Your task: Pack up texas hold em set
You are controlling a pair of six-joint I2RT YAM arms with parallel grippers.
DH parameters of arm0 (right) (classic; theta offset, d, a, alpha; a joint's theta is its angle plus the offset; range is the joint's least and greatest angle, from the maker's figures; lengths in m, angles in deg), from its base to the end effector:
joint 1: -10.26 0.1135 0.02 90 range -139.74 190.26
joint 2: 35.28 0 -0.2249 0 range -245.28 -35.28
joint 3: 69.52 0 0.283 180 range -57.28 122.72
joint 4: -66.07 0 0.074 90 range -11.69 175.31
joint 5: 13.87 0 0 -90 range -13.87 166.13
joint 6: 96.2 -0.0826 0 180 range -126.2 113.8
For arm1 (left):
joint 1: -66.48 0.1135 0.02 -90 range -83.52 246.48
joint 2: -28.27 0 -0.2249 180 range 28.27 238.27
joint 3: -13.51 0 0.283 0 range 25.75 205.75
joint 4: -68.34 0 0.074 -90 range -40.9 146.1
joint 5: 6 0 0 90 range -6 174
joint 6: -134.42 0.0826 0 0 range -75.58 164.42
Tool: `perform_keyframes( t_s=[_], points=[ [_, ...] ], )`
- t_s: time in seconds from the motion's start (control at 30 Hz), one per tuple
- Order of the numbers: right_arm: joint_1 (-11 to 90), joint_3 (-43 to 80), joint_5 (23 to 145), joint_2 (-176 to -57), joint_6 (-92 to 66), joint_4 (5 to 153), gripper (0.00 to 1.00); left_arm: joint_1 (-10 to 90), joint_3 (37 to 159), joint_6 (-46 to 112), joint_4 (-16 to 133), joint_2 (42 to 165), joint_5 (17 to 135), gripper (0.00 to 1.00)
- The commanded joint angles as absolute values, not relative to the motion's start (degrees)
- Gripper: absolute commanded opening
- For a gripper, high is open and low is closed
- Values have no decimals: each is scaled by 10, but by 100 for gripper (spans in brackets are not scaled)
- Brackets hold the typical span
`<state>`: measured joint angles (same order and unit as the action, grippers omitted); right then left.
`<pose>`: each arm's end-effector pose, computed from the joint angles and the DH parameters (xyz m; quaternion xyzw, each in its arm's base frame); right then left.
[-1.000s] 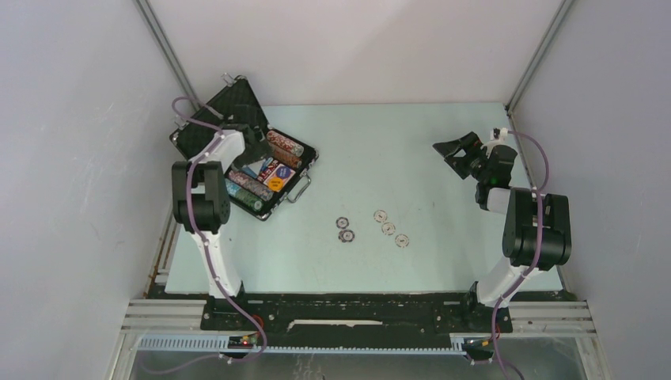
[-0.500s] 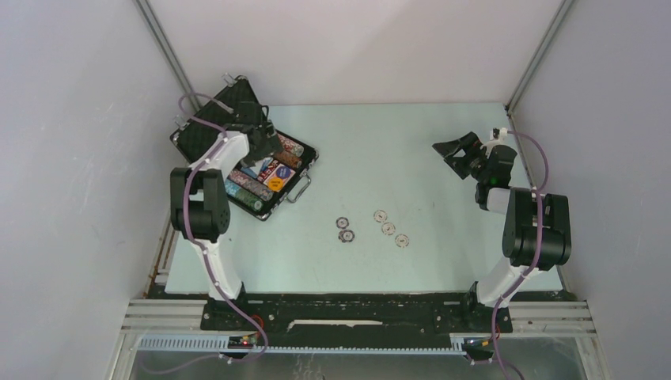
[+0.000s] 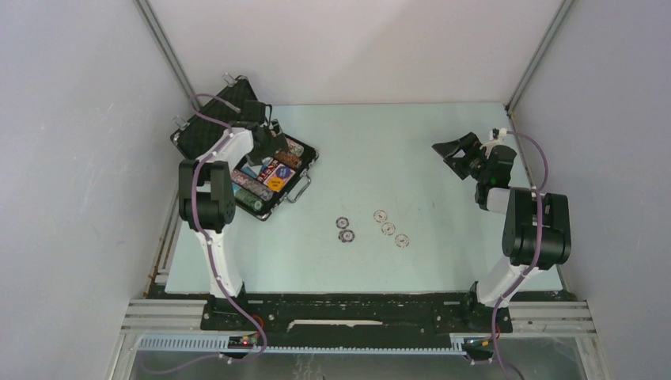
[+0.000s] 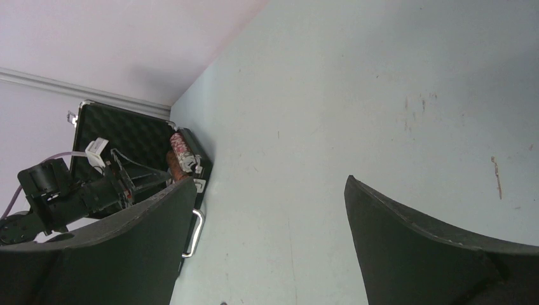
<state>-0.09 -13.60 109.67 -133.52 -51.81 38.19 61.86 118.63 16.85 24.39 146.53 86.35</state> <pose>0.4015 -0.0269 0.1099 0.1989 0.7512 0.3950 0.4900 0.4858 -0.0359 0.1158 -0.1964 0.9385 -0.0596 0.2776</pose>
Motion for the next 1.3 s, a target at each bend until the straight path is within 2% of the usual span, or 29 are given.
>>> perform_keyframes(
  t_s=[0.0,0.3,0.7,0.97,1.27],
  points=[
    [2,-113,1100,-1339,-523,357,97,623,1200,168,240,1466,861,94],
    [2,-112,1101,-1338,-523,358,97,621,1220,197,245,1462,772,94],
    [2,-112,1101,-1338,-522,358,97,624,1237,184,220,1491,821,96],
    [2,-112,1102,-1338,-523,357,97,633,1224,186,208,1468,878,96],
    [3,-112,1103,-1338,-523,357,97,637,1209,211,204,1435,861,97]
  ],
)
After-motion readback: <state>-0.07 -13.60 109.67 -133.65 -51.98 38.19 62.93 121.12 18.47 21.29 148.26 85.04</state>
